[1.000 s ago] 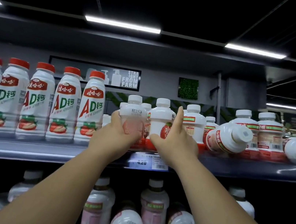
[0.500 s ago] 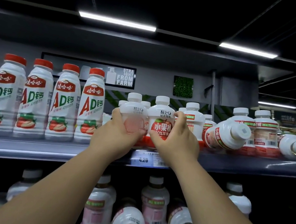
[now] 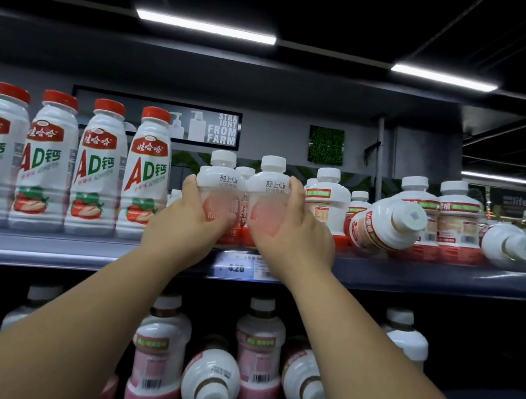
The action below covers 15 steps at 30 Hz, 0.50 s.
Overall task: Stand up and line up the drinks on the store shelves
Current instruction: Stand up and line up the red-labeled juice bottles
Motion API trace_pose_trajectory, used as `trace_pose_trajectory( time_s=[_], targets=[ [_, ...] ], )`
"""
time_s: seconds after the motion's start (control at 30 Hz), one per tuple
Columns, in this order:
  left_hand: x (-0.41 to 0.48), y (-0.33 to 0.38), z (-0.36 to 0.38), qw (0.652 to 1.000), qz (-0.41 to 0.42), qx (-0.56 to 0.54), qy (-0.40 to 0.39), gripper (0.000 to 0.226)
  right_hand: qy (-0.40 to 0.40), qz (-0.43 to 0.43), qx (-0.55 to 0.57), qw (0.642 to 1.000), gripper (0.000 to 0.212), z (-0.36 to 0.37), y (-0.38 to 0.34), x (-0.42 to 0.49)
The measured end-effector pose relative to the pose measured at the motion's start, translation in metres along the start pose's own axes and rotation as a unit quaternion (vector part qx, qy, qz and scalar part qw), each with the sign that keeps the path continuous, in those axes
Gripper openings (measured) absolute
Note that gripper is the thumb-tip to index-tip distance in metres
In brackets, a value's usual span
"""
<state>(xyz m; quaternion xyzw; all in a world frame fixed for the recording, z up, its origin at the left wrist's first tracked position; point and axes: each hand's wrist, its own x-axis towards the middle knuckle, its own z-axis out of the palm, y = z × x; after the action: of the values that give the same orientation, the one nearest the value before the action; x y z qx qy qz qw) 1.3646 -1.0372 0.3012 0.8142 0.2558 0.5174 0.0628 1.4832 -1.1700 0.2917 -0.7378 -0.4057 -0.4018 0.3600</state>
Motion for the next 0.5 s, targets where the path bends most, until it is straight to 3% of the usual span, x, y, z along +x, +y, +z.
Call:
trace_pose_trajectory(
  time_s=[0.2,0.33,0.5],
  targets=[
    [0.001,-0.002,0.005,1.000,0.004,0.004,0.010,0.085,-0.012,0.004,0.004,1.000,0.094,0.000,0.001,0.002],
    [-0.005,0.004,0.001,0.999,0.012,-0.013,0.033,0.098,0.022,-0.005,0.013,1.000,0.093,0.000,0.003,0.001],
    [-0.019,0.016,-0.005,0.986,0.122,0.057,0.094,0.087,-0.023,-0.072,0.115,0.990,0.089,-0.015,0.021,-0.001]
  ],
)
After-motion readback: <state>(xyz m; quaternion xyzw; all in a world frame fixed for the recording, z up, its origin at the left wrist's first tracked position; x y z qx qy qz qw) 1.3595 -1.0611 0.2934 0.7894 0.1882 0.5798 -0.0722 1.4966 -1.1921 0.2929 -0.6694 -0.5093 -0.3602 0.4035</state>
